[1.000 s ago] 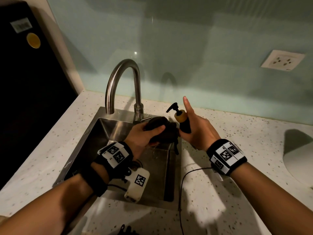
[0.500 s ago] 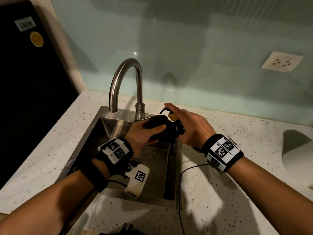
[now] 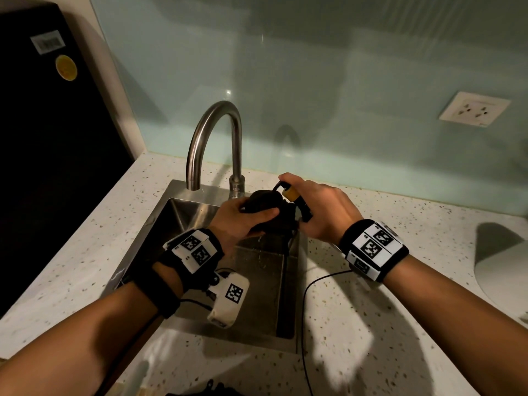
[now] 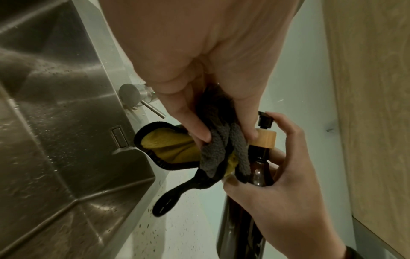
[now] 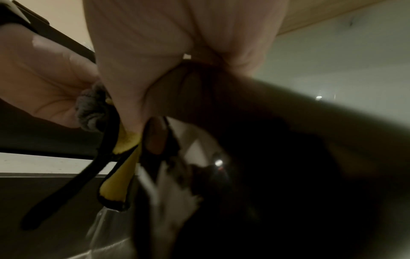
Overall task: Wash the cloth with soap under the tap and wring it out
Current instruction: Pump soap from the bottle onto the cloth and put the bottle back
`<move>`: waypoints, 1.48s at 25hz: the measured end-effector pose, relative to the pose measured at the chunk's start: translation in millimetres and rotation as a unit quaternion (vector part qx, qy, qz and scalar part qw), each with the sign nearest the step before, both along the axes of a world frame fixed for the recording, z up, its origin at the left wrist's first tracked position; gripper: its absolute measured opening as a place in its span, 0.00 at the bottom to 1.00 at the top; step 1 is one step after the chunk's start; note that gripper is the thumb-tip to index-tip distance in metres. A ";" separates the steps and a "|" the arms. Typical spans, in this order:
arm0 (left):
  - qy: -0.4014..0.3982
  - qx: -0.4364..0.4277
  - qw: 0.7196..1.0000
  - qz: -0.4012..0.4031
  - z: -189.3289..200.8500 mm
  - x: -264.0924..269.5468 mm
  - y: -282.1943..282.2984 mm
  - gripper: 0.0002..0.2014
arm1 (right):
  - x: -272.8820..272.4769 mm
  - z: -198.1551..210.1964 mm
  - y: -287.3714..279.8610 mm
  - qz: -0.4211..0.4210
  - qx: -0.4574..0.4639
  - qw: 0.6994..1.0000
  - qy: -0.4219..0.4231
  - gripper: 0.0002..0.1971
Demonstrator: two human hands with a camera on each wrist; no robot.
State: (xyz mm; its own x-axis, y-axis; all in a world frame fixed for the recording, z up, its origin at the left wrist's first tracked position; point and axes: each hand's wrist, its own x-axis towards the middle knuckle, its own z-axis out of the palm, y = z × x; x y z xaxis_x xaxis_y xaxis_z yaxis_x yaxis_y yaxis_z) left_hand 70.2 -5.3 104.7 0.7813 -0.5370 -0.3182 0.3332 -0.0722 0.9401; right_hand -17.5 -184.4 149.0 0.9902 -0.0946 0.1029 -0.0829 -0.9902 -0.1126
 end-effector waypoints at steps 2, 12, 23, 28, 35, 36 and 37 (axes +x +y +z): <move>-0.005 0.002 1.000 -0.003 1.1 -0.5 0.9 0.26 | 1.9 -0.7 -0.2 0.003 -0.009 1.000 -0.004 0.46; -0.006 -0.002 1.000 -0.022 5.6 -0.3 -0.7 0.29 | 5.0 7.5 -6.0 0.028 -0.077 0.996 -0.042 0.45; -0.006 0.010 1.000 -0.019 12.3 -0.8 3.4 0.27 | 3.5 19.2 -2.3 0.021 -0.038 0.999 -0.021 0.54; -0.006 0.004 1.000 -0.013 15.6 -0.7 3.7 0.26 | 4.9 16.5 -2.6 0.026 -0.054 0.998 -0.013 0.45; -0.007 0.006 1.000 -0.021 16.8 -1.4 2.2 0.24 | 5.0 8.2 -3.9 0.019 -0.035 0.999 -0.020 0.39; -0.007 0.006 1.000 -0.021 16.7 -1.1 1.9 0.24 | 5.2 7.7 -4.1 0.019 -0.034 0.999 -0.021 0.39; -0.009 0.007 1.000 -0.022 17.0 -1.6 1.8 0.24 | 4.9 7.7 -4.1 0.018 -0.033 0.999 -0.021 0.38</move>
